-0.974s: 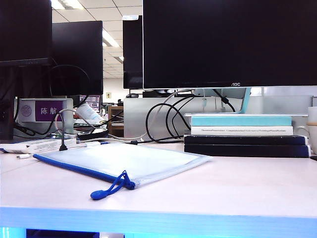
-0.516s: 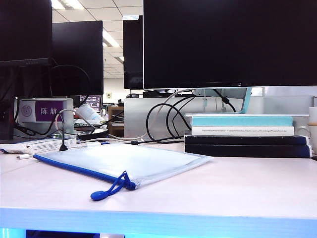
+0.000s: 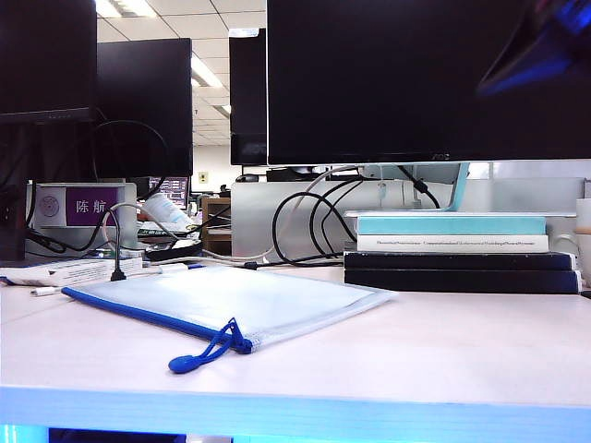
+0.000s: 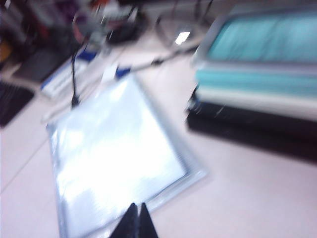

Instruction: Pick up the transparent plastic file bag with a blue zipper and open its zipper.

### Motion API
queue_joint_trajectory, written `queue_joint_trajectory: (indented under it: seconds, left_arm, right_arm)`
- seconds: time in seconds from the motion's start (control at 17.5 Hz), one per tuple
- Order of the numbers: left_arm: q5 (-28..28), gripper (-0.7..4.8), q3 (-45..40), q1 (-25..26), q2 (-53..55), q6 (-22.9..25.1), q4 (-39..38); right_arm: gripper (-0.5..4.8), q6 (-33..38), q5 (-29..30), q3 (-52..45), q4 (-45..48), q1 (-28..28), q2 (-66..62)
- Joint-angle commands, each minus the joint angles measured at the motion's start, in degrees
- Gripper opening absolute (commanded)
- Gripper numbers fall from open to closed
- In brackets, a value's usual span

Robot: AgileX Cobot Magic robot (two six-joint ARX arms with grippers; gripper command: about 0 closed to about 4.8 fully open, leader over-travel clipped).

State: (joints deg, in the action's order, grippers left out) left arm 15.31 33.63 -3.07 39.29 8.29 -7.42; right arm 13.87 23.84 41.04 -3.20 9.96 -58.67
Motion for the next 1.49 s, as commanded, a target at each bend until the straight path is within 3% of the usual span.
queue_joint_trajectory:
  seconds: [0.06, 0.29, 0.4, 0.46, 0.52, 0.63, 0.92, 1.49]
  left_arm:
    - [3.4, 1.3, 0.3, -1.7, 3.3, 0.3, 0.7]
    - [3.2, 1.2, 0.3, -5.5, 6.7, 0.0, 1.9]
    - [-2.8, 1.2, 0.3, -8.6, 9.1, -0.9, 4.7]
    - [-6.5, 1.2, 0.3, -10.8, 10.4, -0.8, 6.9]
    - [-7.6, 1.2, 0.3, -12.5, 11.6, -0.9, 9.2]
    - [-7.7, 1.2, 0.3, -13.2, 13.8, -2.7, 10.9]
    - [-8.2, 1.2, 0.3, -13.2, 14.0, -3.1, 11.1]
    - [-8.2, 1.2, 0.3, -13.2, 14.0, -3.2, 12.4]
  right_arm:
    - [-0.01, 1.5, 4.7, 0.6, 0.6, 0.1, -8.4]
    - [-0.01, 6.3, 8.7, 0.6, 5.6, 0.1, -18.3]
    - [0.01, 9.6, 12.3, 2.0, 7.7, 0.6, -24.5]
    - [1.45, 9.8, 11.7, 4.2, 7.8, 1.7, -28.4]
    - [2.16, 10.5, 12.0, 7.6, 7.4, 3.1, -32.3]
    - [2.16, 10.6, 9.3, 13.9, 2.5, 4.6, -38.2]
    - [2.16, 10.6, 6.5, 14.9, 2.0, 4.8, -40.6]
    - [2.16, 13.2, 7.1, 15.7, 5.1, 5.6, -48.1]
